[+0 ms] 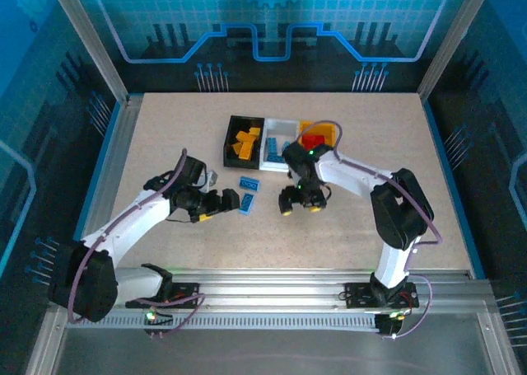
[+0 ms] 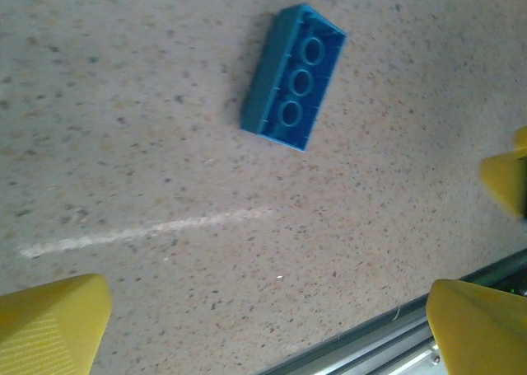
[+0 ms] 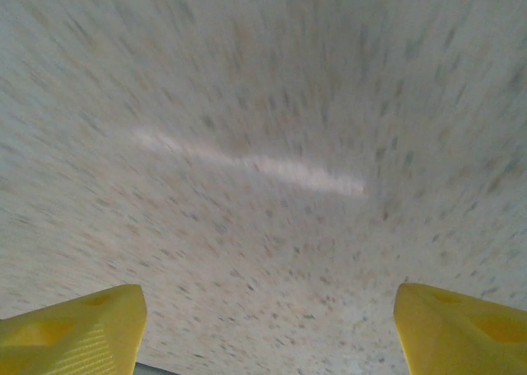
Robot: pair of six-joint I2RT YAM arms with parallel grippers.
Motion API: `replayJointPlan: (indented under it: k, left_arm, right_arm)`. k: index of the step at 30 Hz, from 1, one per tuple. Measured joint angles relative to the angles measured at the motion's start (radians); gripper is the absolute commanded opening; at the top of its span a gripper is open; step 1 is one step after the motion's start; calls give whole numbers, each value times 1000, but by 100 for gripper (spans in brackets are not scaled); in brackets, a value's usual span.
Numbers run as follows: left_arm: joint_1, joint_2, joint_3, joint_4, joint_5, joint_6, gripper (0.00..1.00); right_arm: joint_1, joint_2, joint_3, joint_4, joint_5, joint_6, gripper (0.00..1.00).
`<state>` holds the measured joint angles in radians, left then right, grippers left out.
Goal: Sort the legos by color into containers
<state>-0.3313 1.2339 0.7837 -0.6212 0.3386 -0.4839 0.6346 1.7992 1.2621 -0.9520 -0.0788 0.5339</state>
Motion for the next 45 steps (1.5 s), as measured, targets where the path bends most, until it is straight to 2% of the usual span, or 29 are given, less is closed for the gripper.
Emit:
replayJointPlan:
  k: [9, 17, 23, 25, 30, 35, 37, 40, 45]
  left_arm:
    - [-138, 198, 141, -11, -130, 100, 98]
    - [-235, 372, 278, -50, -280, 169, 96]
    - [-281, 452, 306, -63, -335, 174, 83]
    - [-282, 477, 314, -65, -347, 173, 75]
    - [-282, 566, 366, -65, -376, 180, 71]
    - [-282, 644, 416, -68, -394, 192, 60]
    - [-281, 660, 438, -92, -404, 196, 51]
    - [-278, 678, 460, -123, -434, 200, 31]
    - [-276, 684, 478, -135, -428, 195, 28]
  right_arm:
    - [81, -78, -157, 52, 39, 86, 81]
    - [96, -102, -275, 114, 62, 137, 82]
    - [96, -132, -323, 158, 72, 162, 82]
    - [96, -142, -333, 169, 72, 169, 82]
    - [96, -160, -349, 187, 72, 182, 82]
    - [96, -177, -360, 193, 71, 193, 82]
    - [96, -190, -367, 184, 72, 198, 82]
    - [96, -218, -385, 175, 71, 200, 82]
    - [96, -256, -392, 146, 71, 201, 82]
